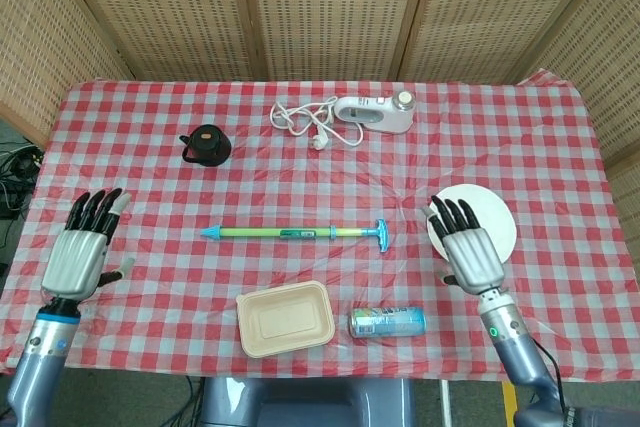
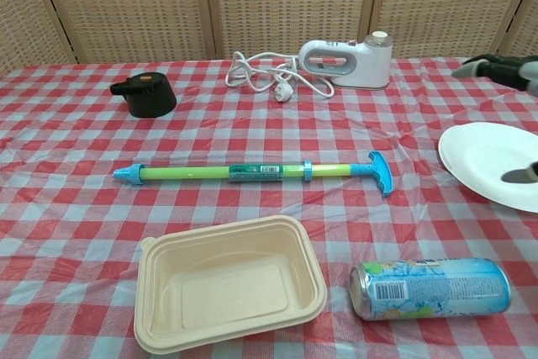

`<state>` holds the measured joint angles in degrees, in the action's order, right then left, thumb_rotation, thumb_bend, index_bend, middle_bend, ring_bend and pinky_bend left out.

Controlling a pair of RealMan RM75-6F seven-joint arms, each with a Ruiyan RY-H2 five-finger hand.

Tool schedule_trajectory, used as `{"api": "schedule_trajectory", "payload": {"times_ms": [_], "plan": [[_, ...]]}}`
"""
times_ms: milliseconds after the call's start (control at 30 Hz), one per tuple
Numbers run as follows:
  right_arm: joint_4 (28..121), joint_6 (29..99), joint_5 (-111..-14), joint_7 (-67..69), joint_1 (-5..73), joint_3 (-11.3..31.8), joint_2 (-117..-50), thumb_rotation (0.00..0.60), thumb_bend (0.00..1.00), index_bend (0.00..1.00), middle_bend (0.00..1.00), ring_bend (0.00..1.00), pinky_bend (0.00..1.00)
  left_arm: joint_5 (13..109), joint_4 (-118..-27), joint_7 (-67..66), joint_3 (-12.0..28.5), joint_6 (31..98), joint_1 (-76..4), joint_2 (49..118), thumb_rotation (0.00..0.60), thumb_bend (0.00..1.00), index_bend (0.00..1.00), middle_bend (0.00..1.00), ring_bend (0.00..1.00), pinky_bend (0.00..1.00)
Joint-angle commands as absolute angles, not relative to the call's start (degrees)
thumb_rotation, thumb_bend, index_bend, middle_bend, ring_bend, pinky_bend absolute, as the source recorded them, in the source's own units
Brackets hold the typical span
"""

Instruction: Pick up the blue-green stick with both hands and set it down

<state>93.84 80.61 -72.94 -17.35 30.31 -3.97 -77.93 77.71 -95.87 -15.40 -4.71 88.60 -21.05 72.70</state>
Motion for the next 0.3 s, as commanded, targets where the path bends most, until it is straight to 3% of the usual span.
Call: {"api": "schedule_trajectory", "payload": {"times_ms": [33,300], "plan": [[91.27,84.81,-77.54,-12.71,25.39,-6.8,-77.31,0.6,0.15,0.0,0.0,0.0,0.0,80.54,-92.01,-12.28,-7.19,91.7,-16.85,74.41,0.6,0.2,0.0,0.0,0.0,0.0],[86.98,88.8,-83.1,-7.4,19.4,-9.11,-77.96,0.6,0.15,0.0,0.0,0.0,0.0,83.85,-90.17,-10.06,-7.45,94.51,-13.02,73.62,0.6,0.19,0.0,0.0,0.0,0.0]]}}
